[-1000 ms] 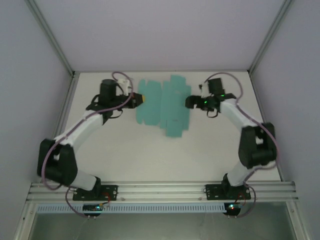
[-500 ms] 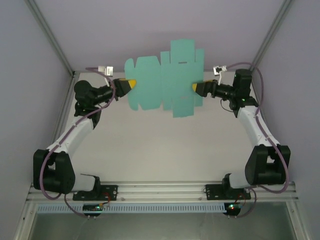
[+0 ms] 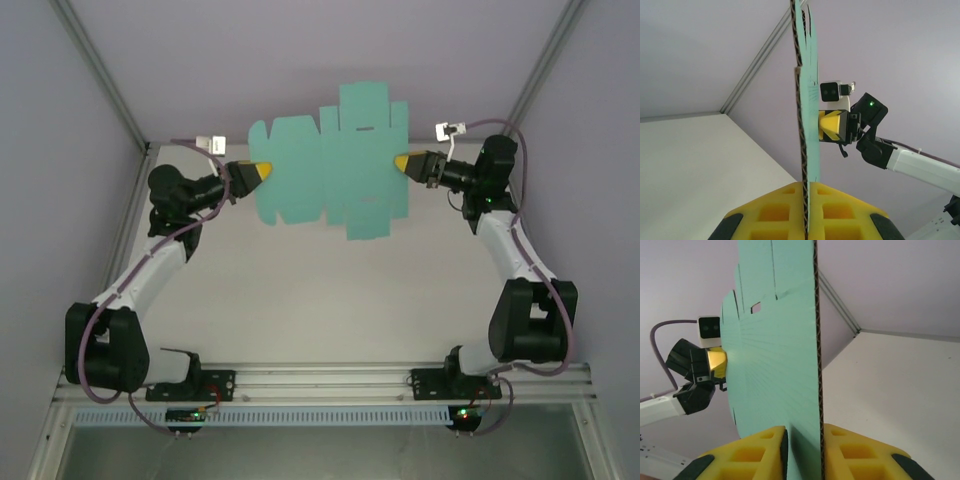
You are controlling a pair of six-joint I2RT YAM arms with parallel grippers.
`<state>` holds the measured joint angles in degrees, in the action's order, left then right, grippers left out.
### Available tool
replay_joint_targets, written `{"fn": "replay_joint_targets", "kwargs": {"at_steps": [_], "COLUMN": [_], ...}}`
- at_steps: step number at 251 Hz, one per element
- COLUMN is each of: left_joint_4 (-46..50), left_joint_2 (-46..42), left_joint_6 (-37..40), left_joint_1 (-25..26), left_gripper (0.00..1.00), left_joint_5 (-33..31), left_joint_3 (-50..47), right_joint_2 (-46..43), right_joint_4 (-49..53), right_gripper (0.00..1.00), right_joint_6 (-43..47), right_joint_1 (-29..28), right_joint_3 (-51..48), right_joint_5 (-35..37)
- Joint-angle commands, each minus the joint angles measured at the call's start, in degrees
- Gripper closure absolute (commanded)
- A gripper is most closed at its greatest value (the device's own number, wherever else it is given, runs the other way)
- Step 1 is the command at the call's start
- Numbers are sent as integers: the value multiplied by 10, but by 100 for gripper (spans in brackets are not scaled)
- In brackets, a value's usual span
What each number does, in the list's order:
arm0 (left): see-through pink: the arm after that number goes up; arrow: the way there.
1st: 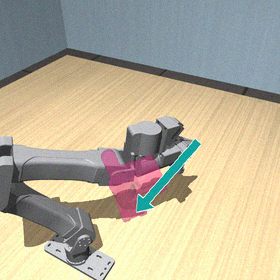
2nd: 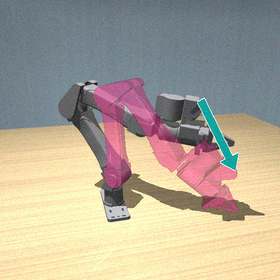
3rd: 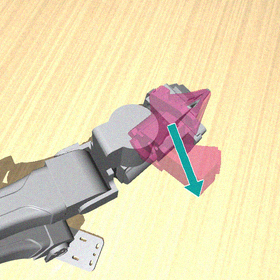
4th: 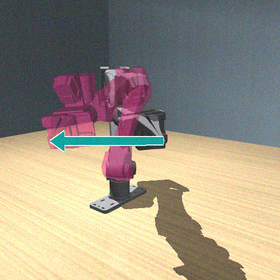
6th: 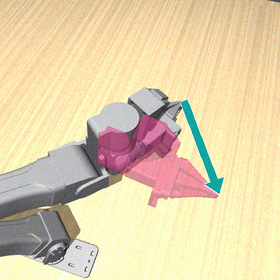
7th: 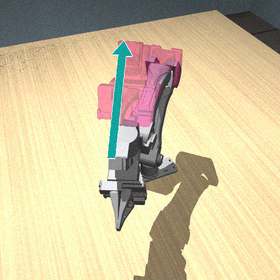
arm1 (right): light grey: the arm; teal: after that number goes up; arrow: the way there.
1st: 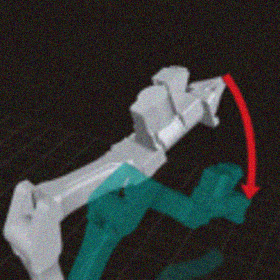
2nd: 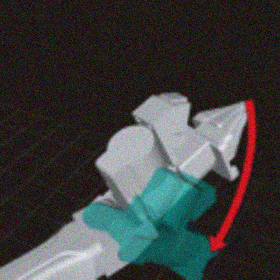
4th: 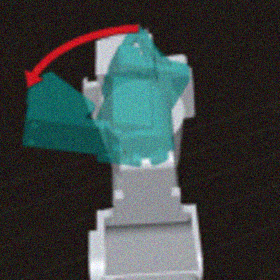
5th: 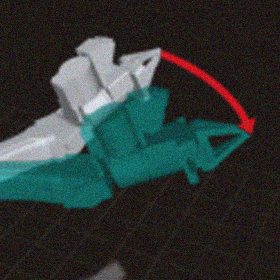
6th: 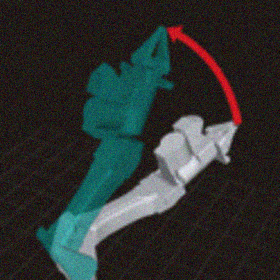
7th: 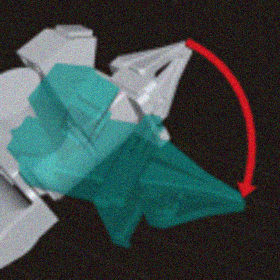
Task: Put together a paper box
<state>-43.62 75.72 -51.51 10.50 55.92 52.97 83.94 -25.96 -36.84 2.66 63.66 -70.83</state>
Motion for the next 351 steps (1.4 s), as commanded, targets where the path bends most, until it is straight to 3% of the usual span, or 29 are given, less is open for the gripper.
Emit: {"fn": "replay_joint_targets", "kwargs": {"at_steps": [1, 76, 101, 121, 141, 145, 150, 163, 165, 184, 206, 231, 262, 284, 314, 351], "left_joint_4": [-7, -27, -23, -25, 18, 41, 78, 208, 230, 422, 565, 644, 651, 603, 533, 526], "left_joint_2": [-13, -6, -4, 0, 0, -2, -4, -17, -19, -39, -58, -75, -77, -69, -33, 38], "left_joint_6": [12, -5, -5, -6, 12, 22, 39, 105, 115, 195, 227, 233, 236, 228, 211, 212], "left_joint_1": [-1, -7, -7, -7, -9, -10, -10, -11, -11, -11, -11, -19, -21, -21, -20, -5], "left_gripper": [100, 100, 100, 100, 100, 93, 76, 6, 1, 0, 0, 0, 0, 0, 0, 0], "left_joint_5": [-24, -39, -43, -41, -49, -55, -66, -121, -135, -290, -463, -534, -491, -430, -335, -274], "left_joint_3": [-4, -12, -14, -15, -14, -13, -10, 0, 1, 14, 9, -4, -4, -9, 0, 57], "right_joint_2": [3, -4, -13, -22, -31, -31, -29, -20, -18, 4, 32, 62, 108, 148, 169, 166], "right_joint_4": [-58, -60, -44, 47, 304, 366, 438, 559, 568, 625, 647, 665, 681, 678, 566, 369], "right_gripper": [74, 75, 84, 91, 96, 97, 97, 97, 97, 97, 97, 96, 96, 100, 100, 100], "right_joint_6": [-40, -42, -24, 48, 241, 291, 350, 436, 441, 464, 473, 494, 531, 607, 716, 871], "right_joint_1": [-2, -7, -6, -10, -28, -36, -49, -88, -93, -128, -136, -153, -174, -201, -258, -318], "right_joint_3": [-11, -25, -27, -17, 36, 56, 79, 116, 119, 124, 109, 102, 139, 170, 135, 52], "right_joint_5": [-46, -67, -62, -35, 60, 97, 145, 249, 259, 308, 321, 359, 449, 571, 734, 810]}}
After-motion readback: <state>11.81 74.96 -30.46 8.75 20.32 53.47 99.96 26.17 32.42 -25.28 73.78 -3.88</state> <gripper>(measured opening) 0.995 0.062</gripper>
